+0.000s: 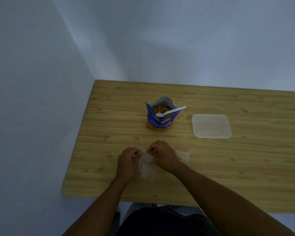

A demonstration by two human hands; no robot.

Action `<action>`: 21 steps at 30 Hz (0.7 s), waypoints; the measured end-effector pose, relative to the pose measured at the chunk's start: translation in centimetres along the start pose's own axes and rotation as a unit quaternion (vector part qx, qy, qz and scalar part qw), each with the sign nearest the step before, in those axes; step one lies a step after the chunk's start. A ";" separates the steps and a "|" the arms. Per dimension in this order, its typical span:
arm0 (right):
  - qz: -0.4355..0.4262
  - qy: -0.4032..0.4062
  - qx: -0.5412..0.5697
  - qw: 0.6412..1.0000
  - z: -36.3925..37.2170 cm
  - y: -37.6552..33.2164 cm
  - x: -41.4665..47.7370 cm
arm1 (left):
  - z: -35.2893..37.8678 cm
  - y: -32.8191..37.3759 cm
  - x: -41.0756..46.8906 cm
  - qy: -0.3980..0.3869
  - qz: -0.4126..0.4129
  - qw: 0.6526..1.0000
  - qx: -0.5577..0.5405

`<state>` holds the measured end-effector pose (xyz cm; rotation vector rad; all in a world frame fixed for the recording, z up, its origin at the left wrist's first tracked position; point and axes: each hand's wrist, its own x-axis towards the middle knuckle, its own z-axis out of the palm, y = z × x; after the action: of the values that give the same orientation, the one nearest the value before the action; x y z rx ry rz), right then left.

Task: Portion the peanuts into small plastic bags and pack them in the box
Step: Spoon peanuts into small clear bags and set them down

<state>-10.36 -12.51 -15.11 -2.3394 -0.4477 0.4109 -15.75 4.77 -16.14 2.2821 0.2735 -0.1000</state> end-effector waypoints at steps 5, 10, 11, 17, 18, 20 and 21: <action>-0.052 0.045 0.007 0.998 -3.1 -0.2 -0.5 | -0.6 3.3 1.0 -0.024 -0.036 0.991 -0.125; -0.122 0.157 -0.065 0.978 -6.9 -0.5 -0.4 | -1.8 8.2 2.1 -0.042 -0.119 0.953 -0.277; -0.136 0.179 -0.087 0.971 -7.6 -0.6 -0.3 | -2.0 9.0 2.4 -0.049 -0.126 0.949 -0.286; -0.191 0.233 -0.136 0.944 -10.4 -0.7 0.0 | -2.5 11.9 3.9 -0.084 -0.115 0.940 -0.310; -0.193 0.226 -0.133 0.946 -10.8 -0.5 0.0 | -2.5 12.0 4.1 -0.082 -0.108 0.945 -0.296; -0.201 0.175 -0.134 0.954 -11.4 -0.1 -0.1 | -2.5 12.3 4.5 -0.064 -0.080 0.963 -0.248; -0.203 0.133 -0.144 0.959 -11.6 0.1 -0.1 | -2.5 12.4 4.6 -0.050 -0.062 0.973 -0.214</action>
<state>-5.62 -19.43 -7.05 -2.4458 -0.8811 -0.1751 -8.46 -0.56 -6.19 1.8247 0.3486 -0.2000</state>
